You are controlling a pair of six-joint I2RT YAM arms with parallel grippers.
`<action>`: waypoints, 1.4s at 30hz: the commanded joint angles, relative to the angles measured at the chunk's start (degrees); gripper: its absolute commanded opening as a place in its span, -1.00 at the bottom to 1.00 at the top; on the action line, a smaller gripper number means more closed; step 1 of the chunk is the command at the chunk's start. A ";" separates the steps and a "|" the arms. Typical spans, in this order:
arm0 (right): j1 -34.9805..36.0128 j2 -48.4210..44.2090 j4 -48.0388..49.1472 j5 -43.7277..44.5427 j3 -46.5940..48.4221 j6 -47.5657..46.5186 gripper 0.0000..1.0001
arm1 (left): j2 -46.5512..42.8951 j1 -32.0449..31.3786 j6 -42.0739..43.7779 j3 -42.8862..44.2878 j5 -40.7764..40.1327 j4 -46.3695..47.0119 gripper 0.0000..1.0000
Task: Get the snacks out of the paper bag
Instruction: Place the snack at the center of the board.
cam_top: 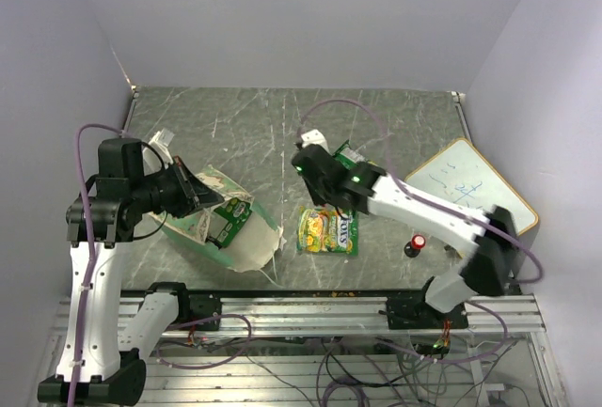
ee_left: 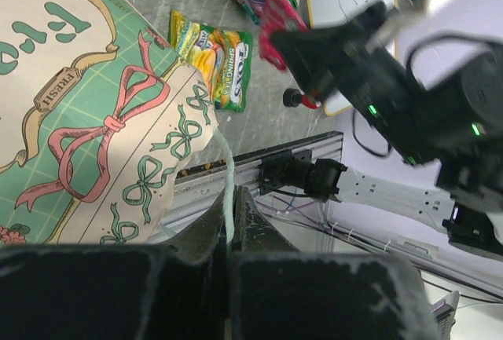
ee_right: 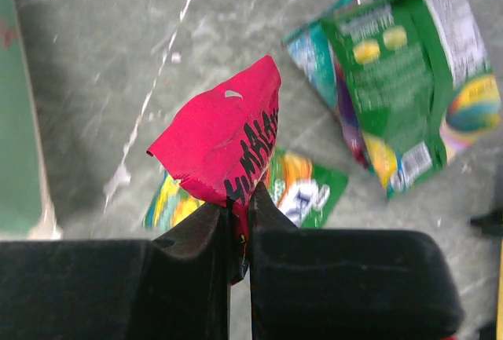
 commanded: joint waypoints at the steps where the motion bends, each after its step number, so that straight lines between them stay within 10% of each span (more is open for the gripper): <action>1: -2.57 13.44 4.92 3.58 9.30 -6.02 -1.00 | -1.38 0.04 -0.15 0.65 1.34 -1.70 -0.86; 7: -4.86 33.53 4.65 6.31 25.51 -12.27 -1.00 | -1.28 0.10 -0.31 1.22 1.86 -2.63 -0.86; 13: -5.57 43.48 0.03 2.76 36.15 -11.59 -0.16 | -0.40 0.08 1.33 2.61 -0.15 -5.73 -0.86; 27: -5.56 19.34 10.80 -10.03 11.31 -12.63 0.16 | 2.57 0.09 0.45 0.83 -1.94 -1.45 -0.86; 42: 1.28 -10.66 35.23 -39.16 -14.50 -35.68 0.23 | 6.86 0.03 2.27 1.02 -0.71 -1.53 -0.86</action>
